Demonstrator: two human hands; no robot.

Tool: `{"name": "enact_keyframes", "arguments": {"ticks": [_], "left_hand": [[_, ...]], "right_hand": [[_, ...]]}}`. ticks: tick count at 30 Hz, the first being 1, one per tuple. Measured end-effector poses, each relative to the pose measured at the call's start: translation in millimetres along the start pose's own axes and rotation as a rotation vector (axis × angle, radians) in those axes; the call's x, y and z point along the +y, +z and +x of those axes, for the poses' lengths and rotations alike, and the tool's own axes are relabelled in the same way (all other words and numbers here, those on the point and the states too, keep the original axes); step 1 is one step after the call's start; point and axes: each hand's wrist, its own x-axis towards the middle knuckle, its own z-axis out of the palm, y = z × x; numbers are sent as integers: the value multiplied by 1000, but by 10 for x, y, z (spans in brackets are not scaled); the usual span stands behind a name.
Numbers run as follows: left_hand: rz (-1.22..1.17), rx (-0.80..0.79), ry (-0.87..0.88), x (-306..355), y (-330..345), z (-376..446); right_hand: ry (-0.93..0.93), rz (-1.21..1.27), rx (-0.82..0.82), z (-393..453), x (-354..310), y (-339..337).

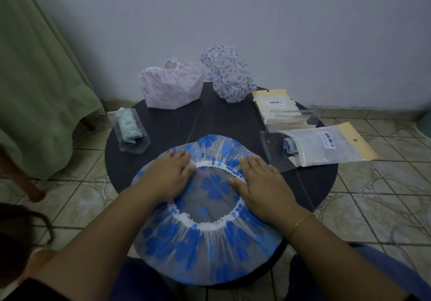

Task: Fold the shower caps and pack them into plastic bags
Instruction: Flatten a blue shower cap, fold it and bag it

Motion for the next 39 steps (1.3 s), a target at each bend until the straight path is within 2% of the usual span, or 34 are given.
{"name": "enact_keyframes", "arguments": {"ticks": [2,6,9,12,14,16,19,22,24,25,26,28,31,34,39], "left_hand": [[71,-67,-51,-39,110,29],[88,-29,-66,-67,165,70],[133,-19,-123,-90,149,56],[263,89,-245,-99,76,11],[356,148,-328,-88,12,-39],[448,141,-362,-48,-50,-100],[515,165,-359,15,-134,-175],[476,359,-358,2,-165,-171],[370,520,-214,-41,-133,-92],[290,545,-111,-42,-115,-40],[197,504,-26,-35,-106,17],[83,288,39,-25,-26,119],[97,-48,-43,-39,116,203],[121,-74,-94,-33,156,206],[144,-67,-158,28,139,198]], "right_hand": [[9,-16,-25,10,3,10],[4,6,-7,1,-31,-21],[-45,36,66,-53,-63,-106],[16,-29,169,-164,-77,-219],[73,-68,175,-228,-70,-276],[94,-80,153,-256,-66,-300],[103,-57,145,-240,-72,-286],[110,-78,160,-196,-92,-237],[111,-109,162,-164,-117,-200],[105,-113,160,-151,-136,-187],[95,-102,149,-145,-162,-175],[78,-46,90,-146,-219,-144],[86,-16,-39,-158,-240,-55],[89,-40,-75,-119,-203,14],[26,-15,-20,-44,-142,-37]]}}
